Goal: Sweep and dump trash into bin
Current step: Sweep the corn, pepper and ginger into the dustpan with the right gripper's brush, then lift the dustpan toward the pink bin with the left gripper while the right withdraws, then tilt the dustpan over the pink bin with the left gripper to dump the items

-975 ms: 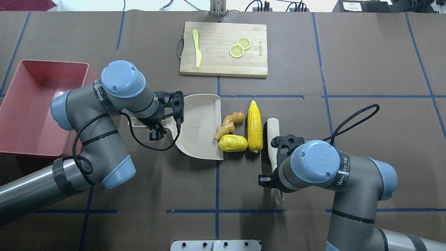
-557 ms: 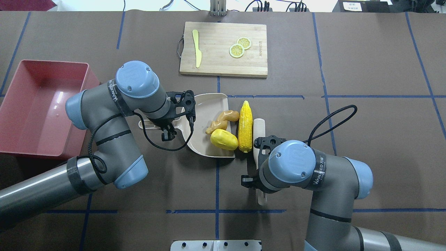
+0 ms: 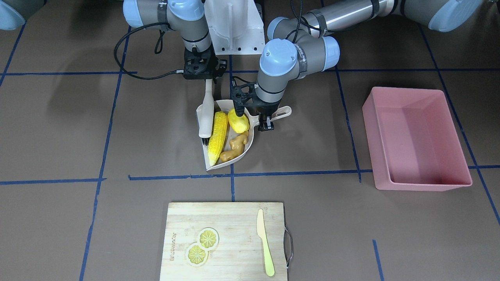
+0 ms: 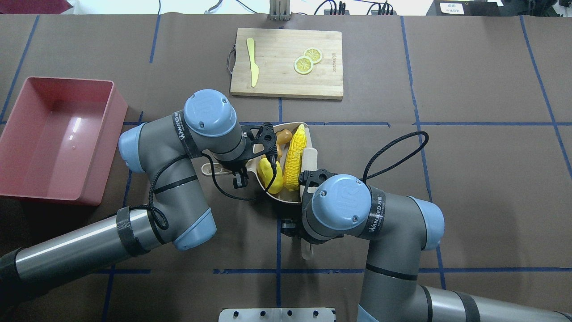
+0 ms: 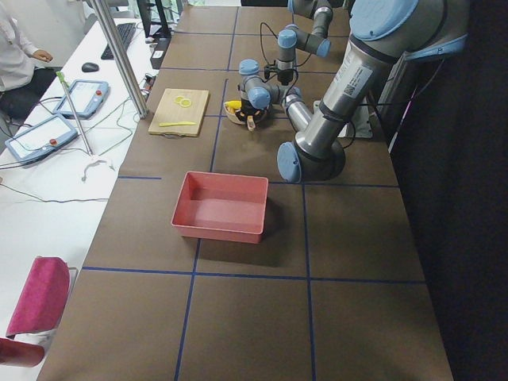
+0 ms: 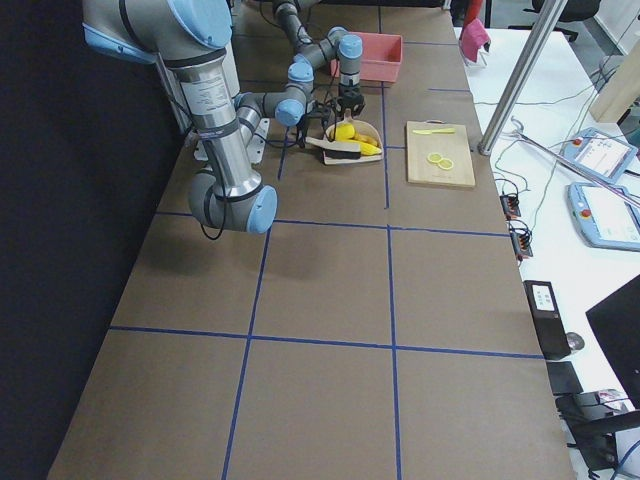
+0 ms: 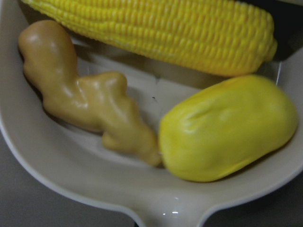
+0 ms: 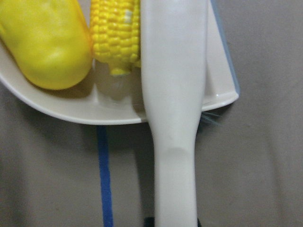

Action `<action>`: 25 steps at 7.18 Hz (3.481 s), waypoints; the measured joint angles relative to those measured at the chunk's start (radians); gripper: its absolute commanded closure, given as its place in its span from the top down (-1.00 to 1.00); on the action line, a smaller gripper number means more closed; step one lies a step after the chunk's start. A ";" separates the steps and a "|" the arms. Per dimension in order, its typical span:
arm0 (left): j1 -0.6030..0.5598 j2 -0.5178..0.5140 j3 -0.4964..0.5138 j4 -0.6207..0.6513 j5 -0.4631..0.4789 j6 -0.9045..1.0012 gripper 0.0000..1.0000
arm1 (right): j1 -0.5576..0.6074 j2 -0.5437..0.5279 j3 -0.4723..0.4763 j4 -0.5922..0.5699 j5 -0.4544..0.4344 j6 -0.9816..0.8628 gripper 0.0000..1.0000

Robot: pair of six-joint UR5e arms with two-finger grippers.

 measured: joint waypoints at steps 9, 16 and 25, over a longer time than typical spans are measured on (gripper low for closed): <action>-0.014 0.093 -0.028 -0.337 -0.002 -0.147 -0.90 | 0.222 -0.184 0.341 -0.223 0.161 -0.029 -1.00; -0.384 0.333 -0.297 -0.336 -0.337 -0.235 -0.89 | 0.450 -0.475 0.441 -0.223 0.169 -0.385 -1.00; -0.904 0.733 -0.216 -0.405 -0.467 0.393 -0.89 | 0.633 -0.506 0.309 -0.205 0.197 -0.563 -1.00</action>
